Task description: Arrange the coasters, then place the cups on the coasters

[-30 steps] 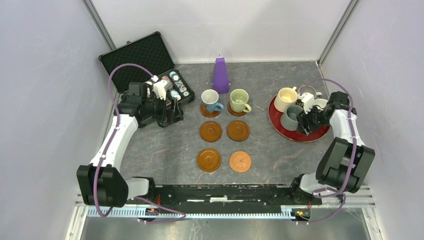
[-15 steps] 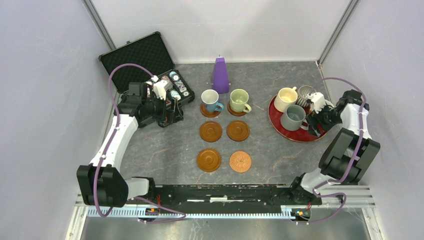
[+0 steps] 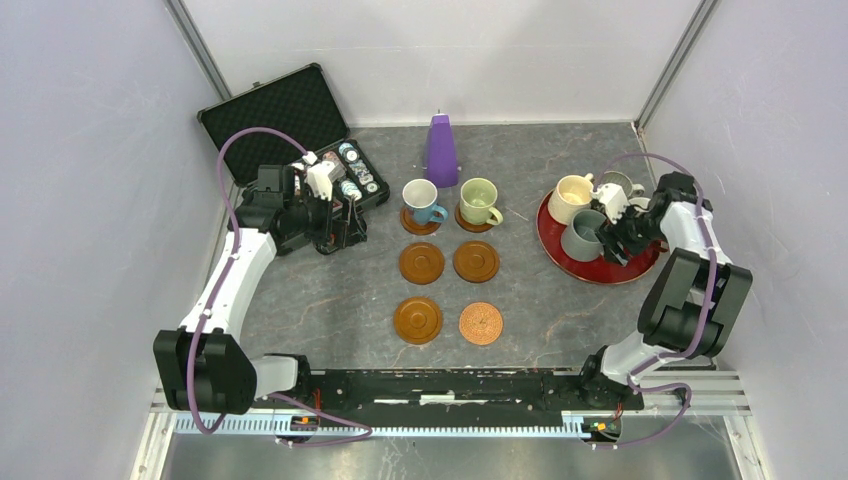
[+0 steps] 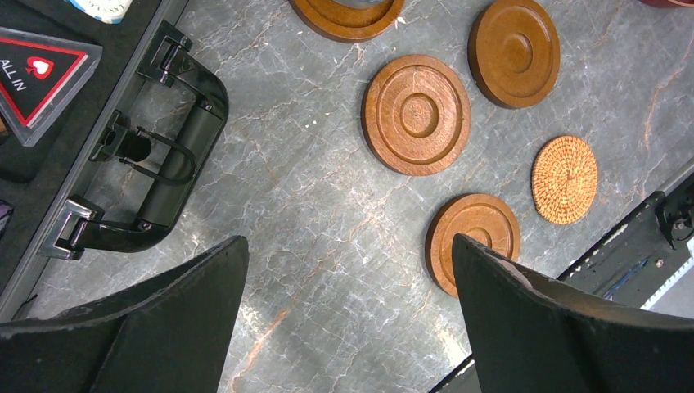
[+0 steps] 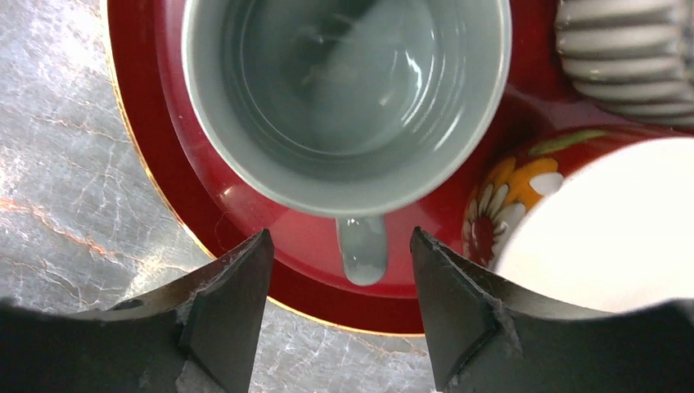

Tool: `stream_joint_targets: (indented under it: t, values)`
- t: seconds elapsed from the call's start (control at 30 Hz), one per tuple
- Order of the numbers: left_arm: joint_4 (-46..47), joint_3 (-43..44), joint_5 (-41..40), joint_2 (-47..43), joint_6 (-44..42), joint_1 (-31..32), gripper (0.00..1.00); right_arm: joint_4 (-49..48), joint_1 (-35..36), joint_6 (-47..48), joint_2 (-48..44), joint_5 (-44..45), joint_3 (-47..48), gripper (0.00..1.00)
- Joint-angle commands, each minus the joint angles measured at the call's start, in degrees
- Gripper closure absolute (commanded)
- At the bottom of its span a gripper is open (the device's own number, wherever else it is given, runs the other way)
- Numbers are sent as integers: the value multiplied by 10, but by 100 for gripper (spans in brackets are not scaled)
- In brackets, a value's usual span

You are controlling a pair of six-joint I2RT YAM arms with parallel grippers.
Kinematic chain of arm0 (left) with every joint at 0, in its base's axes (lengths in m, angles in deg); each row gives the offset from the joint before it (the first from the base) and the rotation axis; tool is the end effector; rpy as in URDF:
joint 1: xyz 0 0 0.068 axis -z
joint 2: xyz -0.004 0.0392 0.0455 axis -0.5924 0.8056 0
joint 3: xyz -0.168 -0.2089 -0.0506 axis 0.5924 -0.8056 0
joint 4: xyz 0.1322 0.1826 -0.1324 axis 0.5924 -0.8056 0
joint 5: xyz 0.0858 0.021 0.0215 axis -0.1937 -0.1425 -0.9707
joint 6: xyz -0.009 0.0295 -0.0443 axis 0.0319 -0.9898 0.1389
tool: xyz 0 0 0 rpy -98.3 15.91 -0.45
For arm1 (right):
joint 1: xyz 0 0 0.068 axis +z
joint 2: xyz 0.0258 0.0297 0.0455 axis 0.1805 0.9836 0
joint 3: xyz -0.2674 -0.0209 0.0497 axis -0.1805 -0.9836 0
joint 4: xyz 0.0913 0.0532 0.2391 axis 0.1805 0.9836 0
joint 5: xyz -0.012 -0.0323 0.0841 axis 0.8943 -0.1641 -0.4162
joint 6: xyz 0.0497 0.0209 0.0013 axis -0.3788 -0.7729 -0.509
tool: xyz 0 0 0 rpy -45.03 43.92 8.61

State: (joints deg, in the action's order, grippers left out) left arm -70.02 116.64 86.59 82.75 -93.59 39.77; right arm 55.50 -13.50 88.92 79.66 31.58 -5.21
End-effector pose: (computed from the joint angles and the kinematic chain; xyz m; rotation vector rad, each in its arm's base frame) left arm 0.2545 -0.0341 0.2940 0.4823 2.3163 -0.6358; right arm 0.2759 -0.1062 0.2161 -0.9847 2.4676 0.1690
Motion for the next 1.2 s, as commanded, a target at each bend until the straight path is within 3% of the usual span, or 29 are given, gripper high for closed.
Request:
stream_joint_targets:
  t: [0.0,0.23,0.37,0.7,1.03,1.17]
  values:
    - [1,24,13,5,-21,-4,0,7,13,-4,8,-26,11,32]
    - [3,25,16,12,-21,-3,0,0,18,-11,18,-28,-6,35]
    - [4,25,15,14,-21,-3,0,-28,18,-20,32,-19,-23,44]
    - [4,29,21,24,-19,-4,0,-78,21,-45,45,-4,-48,55]
    - [2,27,27,24,-19,-3,0,-44,18,-76,-6,-13,-50,100]
    - [0,27,27,23,-18,-4,0,-21,18,-83,-41,-36,-48,100]
